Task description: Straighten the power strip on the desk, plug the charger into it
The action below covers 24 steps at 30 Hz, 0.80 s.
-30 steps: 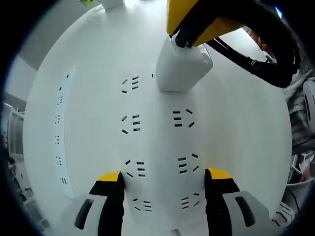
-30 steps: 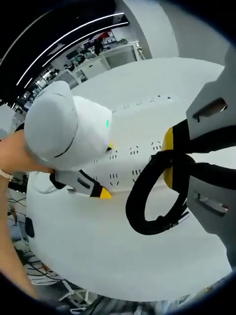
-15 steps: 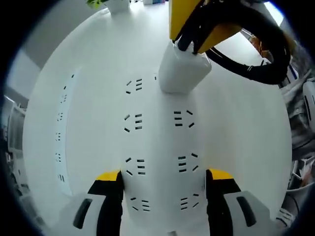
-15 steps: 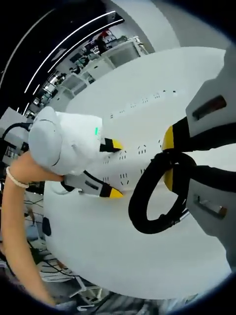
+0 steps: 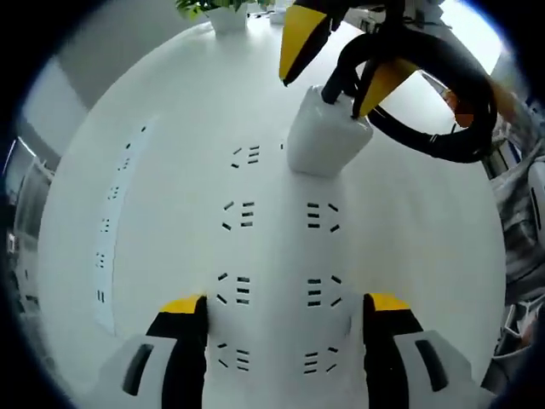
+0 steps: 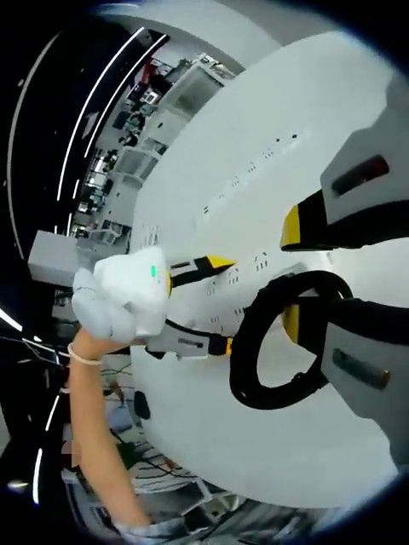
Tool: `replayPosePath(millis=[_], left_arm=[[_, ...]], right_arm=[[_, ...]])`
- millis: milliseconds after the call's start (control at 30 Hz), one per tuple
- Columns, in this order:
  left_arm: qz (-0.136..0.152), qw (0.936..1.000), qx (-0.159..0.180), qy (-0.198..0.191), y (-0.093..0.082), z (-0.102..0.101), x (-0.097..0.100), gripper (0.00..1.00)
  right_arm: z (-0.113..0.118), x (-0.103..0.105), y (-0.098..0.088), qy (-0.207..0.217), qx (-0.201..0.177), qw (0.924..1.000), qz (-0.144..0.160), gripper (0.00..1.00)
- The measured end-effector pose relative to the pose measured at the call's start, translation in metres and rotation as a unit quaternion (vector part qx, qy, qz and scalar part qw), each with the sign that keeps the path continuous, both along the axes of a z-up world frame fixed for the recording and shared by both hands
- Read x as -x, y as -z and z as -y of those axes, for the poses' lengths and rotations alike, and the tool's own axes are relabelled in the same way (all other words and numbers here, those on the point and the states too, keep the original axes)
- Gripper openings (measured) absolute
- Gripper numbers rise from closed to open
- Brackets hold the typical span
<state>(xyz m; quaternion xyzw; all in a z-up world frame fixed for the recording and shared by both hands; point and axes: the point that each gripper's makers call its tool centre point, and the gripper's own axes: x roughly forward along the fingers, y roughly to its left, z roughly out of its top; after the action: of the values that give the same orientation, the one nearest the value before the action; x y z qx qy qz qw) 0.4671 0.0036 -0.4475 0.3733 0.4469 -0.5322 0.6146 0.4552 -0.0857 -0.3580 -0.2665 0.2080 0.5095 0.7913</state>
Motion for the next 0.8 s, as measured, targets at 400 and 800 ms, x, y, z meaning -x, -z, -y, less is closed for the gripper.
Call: replayPosePath(millis=[400, 800], left_arm=[[0.038, 0.9958, 0.081, -0.020, -0.006, 0.002, 0.001, 0.74], [0.054, 0.9879, 0.139, -0.045, -0.014, -0.001, 0.007, 0.83]], right_arm=[[-0.008, 0.001, -0.009, 0.008, -0.076, 0.9970, 0.007, 0.28], [-0.011, 0.005, -0.006, 0.016, -0.112, 0.9936, 0.000, 0.32]])
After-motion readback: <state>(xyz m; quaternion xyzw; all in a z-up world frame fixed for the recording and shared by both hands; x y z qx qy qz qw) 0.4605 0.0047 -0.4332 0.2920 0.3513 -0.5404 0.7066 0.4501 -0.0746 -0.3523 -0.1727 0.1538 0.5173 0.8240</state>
